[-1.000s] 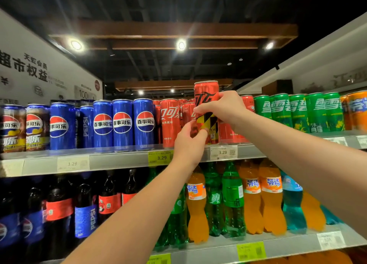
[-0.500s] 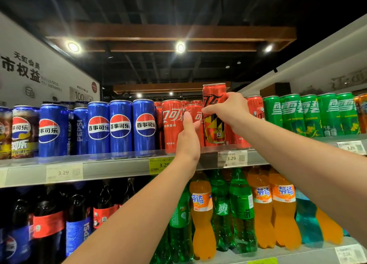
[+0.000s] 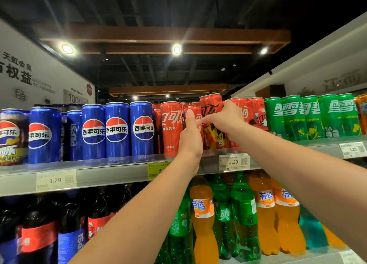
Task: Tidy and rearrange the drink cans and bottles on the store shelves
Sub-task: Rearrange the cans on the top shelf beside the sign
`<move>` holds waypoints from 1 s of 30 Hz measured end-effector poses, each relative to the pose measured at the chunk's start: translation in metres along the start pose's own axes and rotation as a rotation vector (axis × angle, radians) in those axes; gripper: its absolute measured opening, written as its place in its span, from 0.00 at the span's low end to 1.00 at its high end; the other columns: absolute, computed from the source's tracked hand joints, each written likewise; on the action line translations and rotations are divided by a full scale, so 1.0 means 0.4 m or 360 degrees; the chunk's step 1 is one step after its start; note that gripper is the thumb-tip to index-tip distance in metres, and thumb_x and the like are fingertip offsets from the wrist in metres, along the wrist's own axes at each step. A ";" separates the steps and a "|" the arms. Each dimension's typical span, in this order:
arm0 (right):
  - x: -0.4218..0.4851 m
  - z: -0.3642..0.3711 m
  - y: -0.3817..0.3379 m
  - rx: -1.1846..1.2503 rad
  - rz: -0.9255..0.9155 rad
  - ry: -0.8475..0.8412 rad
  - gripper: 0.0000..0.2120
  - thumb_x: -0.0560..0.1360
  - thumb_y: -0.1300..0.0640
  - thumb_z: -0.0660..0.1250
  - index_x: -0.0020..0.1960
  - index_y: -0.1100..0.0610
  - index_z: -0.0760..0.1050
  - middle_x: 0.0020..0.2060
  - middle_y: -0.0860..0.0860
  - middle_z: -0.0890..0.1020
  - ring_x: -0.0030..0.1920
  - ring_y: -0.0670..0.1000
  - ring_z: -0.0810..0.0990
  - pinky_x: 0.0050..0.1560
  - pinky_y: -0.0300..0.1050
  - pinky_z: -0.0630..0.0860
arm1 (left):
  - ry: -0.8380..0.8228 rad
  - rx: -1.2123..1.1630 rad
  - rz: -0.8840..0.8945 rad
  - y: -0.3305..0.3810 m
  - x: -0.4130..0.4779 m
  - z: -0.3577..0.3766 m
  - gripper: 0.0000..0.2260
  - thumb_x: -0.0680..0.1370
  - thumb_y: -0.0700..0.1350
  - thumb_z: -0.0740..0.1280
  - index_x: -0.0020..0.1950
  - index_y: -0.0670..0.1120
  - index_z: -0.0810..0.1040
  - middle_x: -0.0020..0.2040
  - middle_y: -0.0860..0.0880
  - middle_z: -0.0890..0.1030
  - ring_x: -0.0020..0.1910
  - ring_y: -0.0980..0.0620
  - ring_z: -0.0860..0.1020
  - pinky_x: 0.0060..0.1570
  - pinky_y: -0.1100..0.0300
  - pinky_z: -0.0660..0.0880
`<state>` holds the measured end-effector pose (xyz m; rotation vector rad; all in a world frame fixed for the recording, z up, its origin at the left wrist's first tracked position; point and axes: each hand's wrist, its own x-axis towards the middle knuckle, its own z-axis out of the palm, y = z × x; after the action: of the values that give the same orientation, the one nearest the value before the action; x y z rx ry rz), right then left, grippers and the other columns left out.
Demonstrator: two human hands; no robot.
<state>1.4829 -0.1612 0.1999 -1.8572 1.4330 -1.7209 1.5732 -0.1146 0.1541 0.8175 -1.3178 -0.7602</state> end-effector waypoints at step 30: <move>-0.053 -0.002 -0.012 0.0069 -0.0279 0.0280 0.17 0.74 0.54 0.68 0.61 0.57 0.71 0.51 0.49 0.75 0.50 0.49 0.75 0.46 0.43 0.73 | 0.0374 -0.0012 0.0078 0.018 -0.020 -0.019 0.23 0.80 0.62 0.48 0.61 0.50 0.73 0.45 0.56 0.75 0.44 0.59 0.74 0.40 0.64 0.71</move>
<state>1.4879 -0.1425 0.1901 -1.8999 1.3142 -2.0264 1.5802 -0.1034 0.1555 0.8389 -1.1199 -0.6102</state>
